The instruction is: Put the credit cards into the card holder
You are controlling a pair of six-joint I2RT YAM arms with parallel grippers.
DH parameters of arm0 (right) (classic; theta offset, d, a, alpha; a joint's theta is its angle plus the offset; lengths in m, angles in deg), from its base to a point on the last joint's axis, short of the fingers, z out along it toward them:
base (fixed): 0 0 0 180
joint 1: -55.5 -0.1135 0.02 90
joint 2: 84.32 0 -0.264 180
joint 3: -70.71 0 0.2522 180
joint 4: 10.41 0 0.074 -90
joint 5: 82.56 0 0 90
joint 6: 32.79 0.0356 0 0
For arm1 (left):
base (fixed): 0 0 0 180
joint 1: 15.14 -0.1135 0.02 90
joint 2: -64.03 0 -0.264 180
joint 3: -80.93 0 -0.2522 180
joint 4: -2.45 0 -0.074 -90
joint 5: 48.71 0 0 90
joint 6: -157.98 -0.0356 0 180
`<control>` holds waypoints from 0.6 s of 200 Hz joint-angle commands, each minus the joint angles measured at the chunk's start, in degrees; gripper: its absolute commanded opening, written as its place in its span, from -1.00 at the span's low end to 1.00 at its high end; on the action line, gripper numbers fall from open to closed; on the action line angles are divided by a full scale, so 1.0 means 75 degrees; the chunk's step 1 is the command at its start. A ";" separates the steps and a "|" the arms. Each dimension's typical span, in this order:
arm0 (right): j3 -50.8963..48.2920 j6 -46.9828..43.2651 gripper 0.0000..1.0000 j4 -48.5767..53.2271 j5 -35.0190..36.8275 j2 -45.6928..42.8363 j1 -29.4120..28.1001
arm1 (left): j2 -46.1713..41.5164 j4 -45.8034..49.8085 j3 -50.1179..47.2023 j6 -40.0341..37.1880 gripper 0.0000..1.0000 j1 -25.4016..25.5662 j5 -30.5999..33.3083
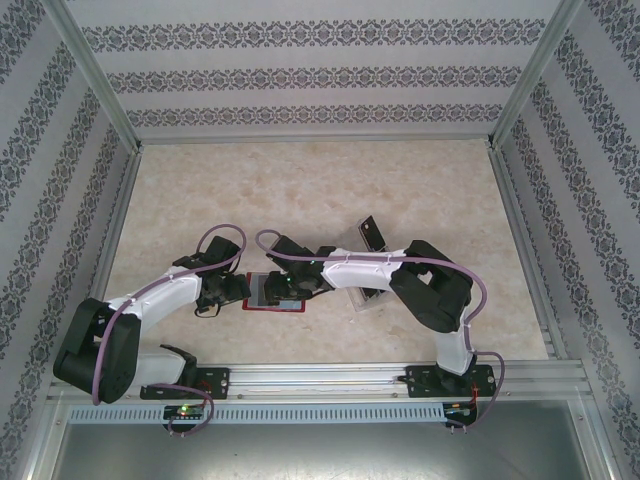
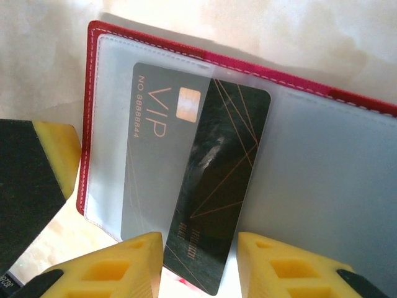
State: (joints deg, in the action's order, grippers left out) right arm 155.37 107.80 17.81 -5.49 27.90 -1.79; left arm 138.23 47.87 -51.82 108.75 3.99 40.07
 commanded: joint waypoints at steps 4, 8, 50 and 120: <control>0.0371 -0.0135 -0.24 0.0087 -0.0049 0.0262 -0.0147 | 0.0155 -0.0456 -0.0327 0.0124 0.64 0.0123 -0.0506; 0.0409 -0.0136 -0.24 0.0089 -0.0062 0.0281 -0.0159 | 0.0152 -0.0459 -0.0339 0.0133 0.64 0.0130 -0.0519; 0.0683 -0.0162 -0.25 0.0170 -0.0171 0.0539 -0.0270 | 0.0139 -0.0483 -0.0381 0.0136 0.64 0.0133 -0.0530; 0.0728 -0.0192 -0.24 0.0223 -0.0038 0.0489 -0.0307 | 0.0097 -0.0495 -0.0419 0.0156 0.64 0.0131 -0.0553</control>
State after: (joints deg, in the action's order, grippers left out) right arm 160.42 107.76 18.42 -6.14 31.75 -3.28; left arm 137.90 47.45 -52.21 108.90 3.99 40.23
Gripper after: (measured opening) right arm 0.380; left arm 0.820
